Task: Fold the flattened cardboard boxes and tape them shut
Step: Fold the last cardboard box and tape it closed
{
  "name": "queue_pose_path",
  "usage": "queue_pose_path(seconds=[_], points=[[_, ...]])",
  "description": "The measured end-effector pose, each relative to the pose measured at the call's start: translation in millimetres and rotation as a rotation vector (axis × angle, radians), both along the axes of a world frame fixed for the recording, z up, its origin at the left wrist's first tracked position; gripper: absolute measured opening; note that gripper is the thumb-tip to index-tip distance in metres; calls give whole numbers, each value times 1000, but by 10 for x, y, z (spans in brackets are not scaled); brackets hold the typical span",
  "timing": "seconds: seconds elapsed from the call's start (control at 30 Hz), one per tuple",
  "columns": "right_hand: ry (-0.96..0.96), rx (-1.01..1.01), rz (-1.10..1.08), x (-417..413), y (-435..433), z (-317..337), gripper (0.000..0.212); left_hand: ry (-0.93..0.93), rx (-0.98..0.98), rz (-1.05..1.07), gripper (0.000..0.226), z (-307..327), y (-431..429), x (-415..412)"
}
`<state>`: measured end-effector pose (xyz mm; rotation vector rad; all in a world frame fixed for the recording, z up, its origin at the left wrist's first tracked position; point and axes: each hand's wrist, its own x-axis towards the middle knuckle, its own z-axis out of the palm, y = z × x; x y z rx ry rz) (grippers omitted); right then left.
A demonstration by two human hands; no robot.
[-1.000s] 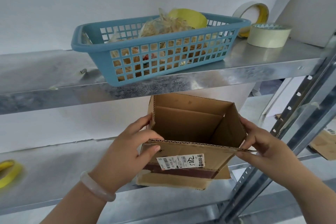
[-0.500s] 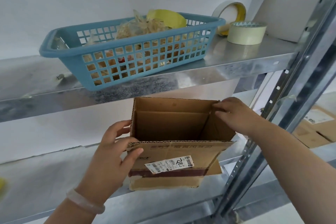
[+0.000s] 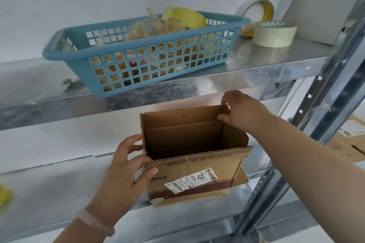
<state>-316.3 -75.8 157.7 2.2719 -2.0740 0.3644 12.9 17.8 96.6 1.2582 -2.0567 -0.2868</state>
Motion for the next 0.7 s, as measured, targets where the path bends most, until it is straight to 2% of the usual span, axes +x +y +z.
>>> queue_pose_path(seconds=[0.17, 0.27, 0.43, 0.57, 0.7], points=[[-60, 43, -58, 34, -253, -53, 25, -5, 3, 5, 9, -68, 81, 41], [-184, 61, -78, 2, -375, -115, 28, -16, 45, 12, 9, -92, 104, 72], [-225, 92, -149, 32, -506, -180, 34, -32, 87, 16, 22, -90, 102, 31], [-473, 68, -237, 88, -442, -192, 42, 31, 194, 40, 28, -88, 93, 14], [-789, 181, -122, 85, -205, -245, 41, 60, 277, 60, 9, -149, 37, -31]])
